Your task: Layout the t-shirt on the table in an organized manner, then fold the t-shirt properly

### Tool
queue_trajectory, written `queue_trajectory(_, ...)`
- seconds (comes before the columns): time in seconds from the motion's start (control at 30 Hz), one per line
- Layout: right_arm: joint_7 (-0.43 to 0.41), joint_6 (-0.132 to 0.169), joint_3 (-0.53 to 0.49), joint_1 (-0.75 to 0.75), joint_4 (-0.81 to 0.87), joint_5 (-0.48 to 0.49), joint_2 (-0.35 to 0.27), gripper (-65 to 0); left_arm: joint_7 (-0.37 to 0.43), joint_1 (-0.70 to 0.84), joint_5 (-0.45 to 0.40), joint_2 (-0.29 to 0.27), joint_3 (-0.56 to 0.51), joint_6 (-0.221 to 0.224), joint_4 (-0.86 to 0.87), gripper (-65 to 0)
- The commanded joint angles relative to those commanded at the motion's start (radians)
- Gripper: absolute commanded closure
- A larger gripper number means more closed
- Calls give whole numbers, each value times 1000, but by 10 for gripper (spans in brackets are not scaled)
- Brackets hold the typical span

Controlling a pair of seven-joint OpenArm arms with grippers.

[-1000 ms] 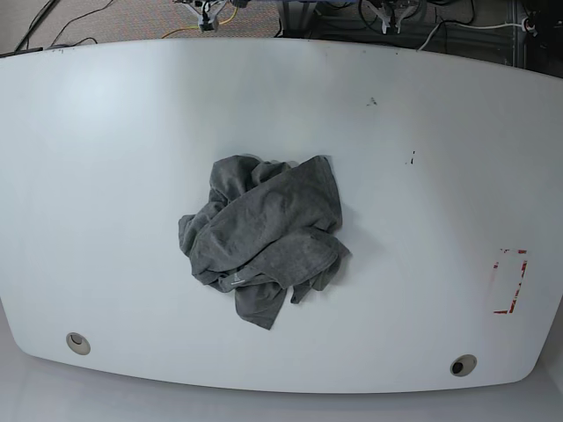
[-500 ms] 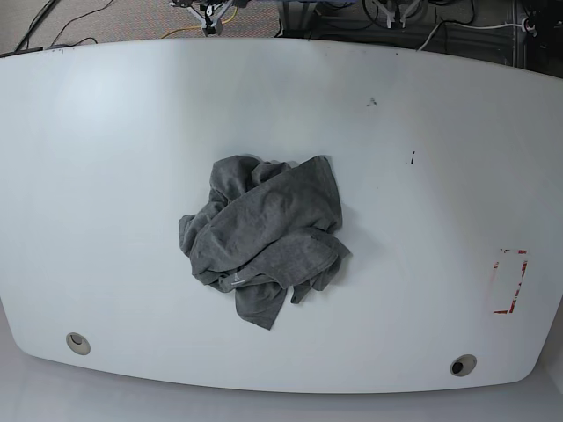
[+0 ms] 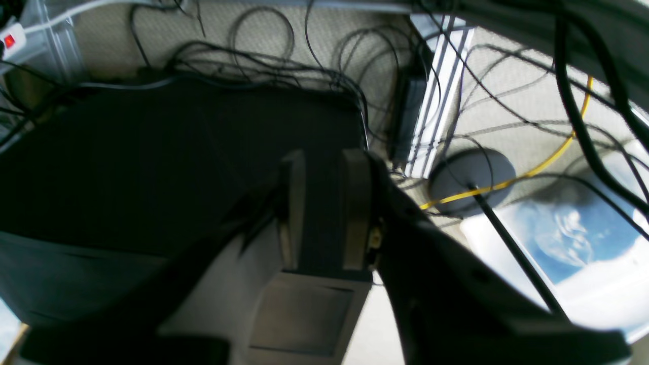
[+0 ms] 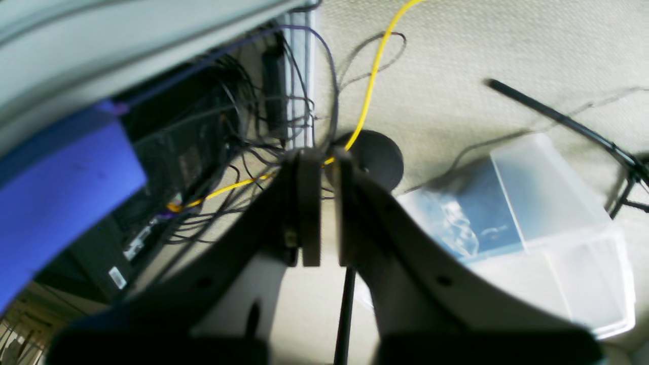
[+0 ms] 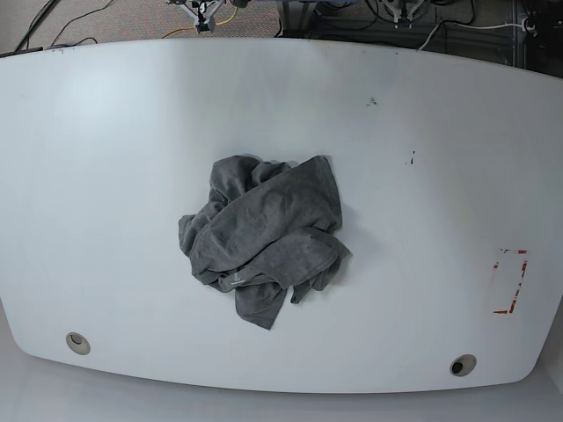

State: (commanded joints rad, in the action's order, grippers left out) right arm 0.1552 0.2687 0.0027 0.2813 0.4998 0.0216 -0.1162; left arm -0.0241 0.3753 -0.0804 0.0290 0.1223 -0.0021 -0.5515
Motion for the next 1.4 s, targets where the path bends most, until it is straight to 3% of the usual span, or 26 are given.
queue_trajectory(0.3,-3,-75,-1,27,41,2,4,-31,-81,53,-8,-6,0,1,-139,-118)
queue_trajectory(0.33,-4,17,-5,-15,-11,4,13,-36,-33,-3,-3,-13,0,-5,-54,-112)
queue_trajectory(0.87,-6,17,-5,-12,-10,4,10,-36,-33,-3,-3,-13,0,-5,-54,-112)
queue_trajectory(1.23,-111,17,-5,36,-3,2,10,-35,5,23,-2,-14,0,-5,-58,-112)
queue_trajectory(1.4,-110,16,-5,121,113,4,7,-35,8,87,-2,-14,1,-5,-158,-112)
